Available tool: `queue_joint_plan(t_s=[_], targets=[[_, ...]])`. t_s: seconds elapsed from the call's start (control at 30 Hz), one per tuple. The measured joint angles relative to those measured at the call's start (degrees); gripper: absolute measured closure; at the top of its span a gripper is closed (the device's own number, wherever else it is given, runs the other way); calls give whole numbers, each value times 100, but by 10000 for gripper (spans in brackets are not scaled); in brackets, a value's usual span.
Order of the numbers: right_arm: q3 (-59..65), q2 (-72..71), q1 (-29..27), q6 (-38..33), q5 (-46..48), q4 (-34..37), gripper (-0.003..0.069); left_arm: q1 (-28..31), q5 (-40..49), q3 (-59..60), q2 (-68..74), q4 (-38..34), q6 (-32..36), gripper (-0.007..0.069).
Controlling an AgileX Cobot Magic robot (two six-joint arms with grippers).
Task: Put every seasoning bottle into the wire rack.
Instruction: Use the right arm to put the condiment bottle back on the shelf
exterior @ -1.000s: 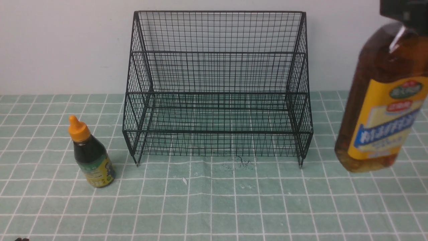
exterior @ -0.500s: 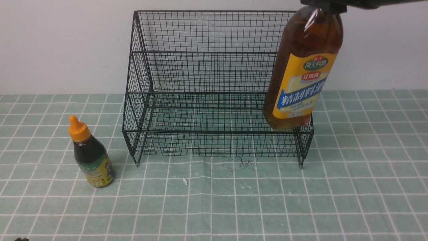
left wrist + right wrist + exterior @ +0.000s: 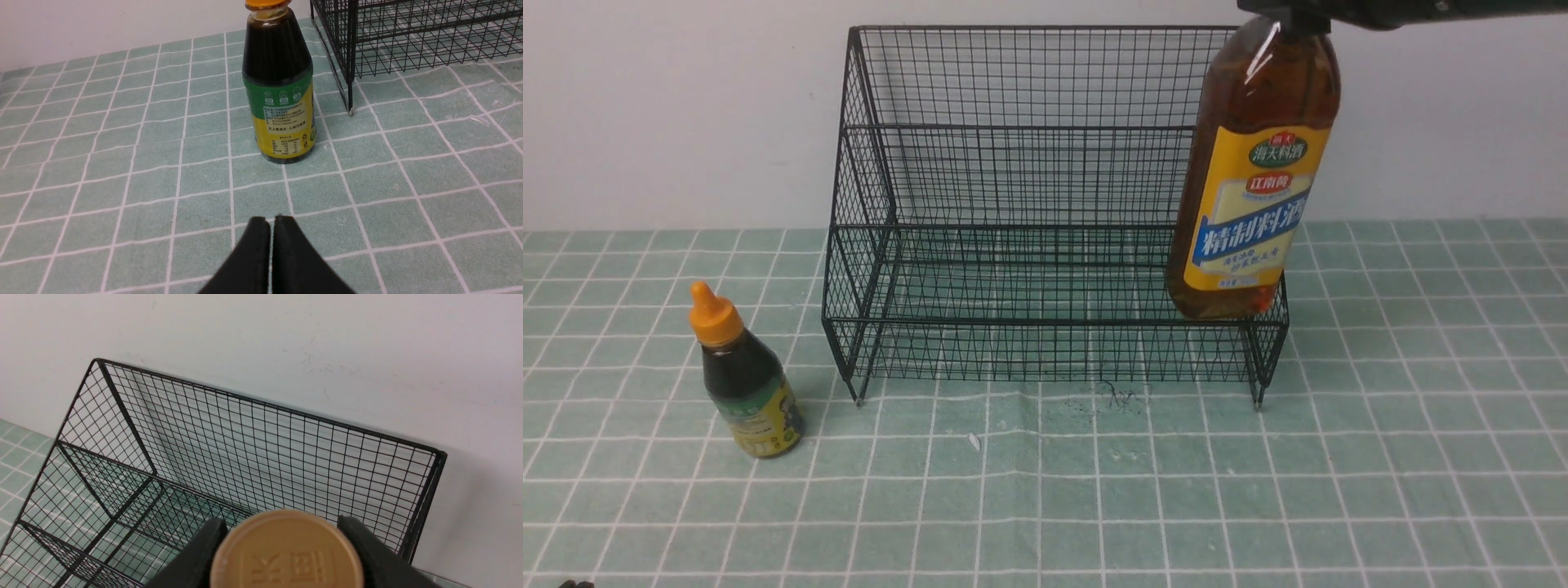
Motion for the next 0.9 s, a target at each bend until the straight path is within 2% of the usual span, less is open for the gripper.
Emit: queue_joint_plan(t_s=[0.2, 0.33, 0.9], targets=[[0, 0, 0, 802, 283, -689, 341, 0, 0, 0, 0, 0, 0, 631], [0, 0, 5, 1097, 601, -938, 341, 0, 0, 0, 0, 0, 0, 631], [-12, 489, 5, 1199, 1005, -961, 332, 0, 0, 0, 0, 0, 0, 631]])
